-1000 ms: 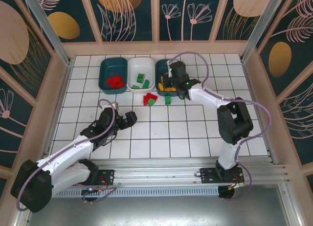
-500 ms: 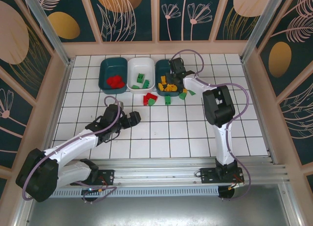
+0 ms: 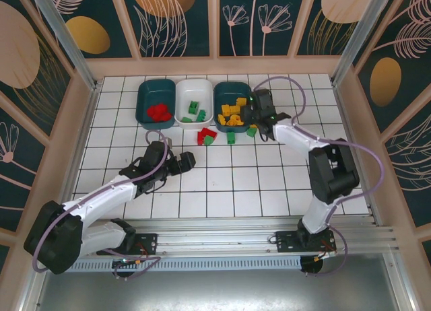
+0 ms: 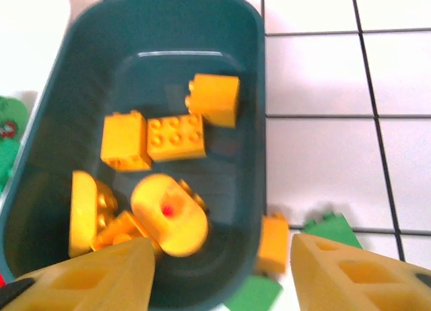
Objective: Sort the legos into containers by color
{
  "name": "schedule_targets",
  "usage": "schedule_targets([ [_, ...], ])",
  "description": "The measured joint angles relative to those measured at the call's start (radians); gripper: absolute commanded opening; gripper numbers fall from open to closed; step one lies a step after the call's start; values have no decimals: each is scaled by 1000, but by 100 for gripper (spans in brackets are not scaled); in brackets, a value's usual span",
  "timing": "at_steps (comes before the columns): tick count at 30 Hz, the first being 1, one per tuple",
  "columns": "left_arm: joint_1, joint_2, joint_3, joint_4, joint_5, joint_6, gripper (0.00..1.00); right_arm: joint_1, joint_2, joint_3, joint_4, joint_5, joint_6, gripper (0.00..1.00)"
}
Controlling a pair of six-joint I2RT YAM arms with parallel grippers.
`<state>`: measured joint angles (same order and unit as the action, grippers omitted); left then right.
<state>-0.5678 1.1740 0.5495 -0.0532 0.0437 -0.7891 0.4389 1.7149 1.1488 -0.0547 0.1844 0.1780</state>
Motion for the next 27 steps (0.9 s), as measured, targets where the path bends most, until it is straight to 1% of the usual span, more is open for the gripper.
schedule_targets([
  [3, 0, 13, 0, 9, 5, 1, 99, -10, -25, -118, 30, -16, -16, 65],
  [5, 0, 24, 0, 18, 11, 1, 98, -23, -24, -173, 36, -52, -24, 66],
  [8, 0, 42, 0, 28, 24, 1, 99, -42, -7, -200, 42, -96, -56, 68],
  [10, 0, 50, 0, 31, 28, 1, 98, -45, 17, -200, 72, -113, -77, 70],
  [14, 0, 51, 0, 35, 31, 1, 99, -46, 56, -197, 101, -131, -103, 71],
  [22, 0, 44, 0, 34, 30, 1, 99, -49, 178, -46, 72, -134, -155, 69],
  [27, 0, 37, 0, 34, 30, 1, 99, -50, 207, -12, 41, -133, -175, 68],
])
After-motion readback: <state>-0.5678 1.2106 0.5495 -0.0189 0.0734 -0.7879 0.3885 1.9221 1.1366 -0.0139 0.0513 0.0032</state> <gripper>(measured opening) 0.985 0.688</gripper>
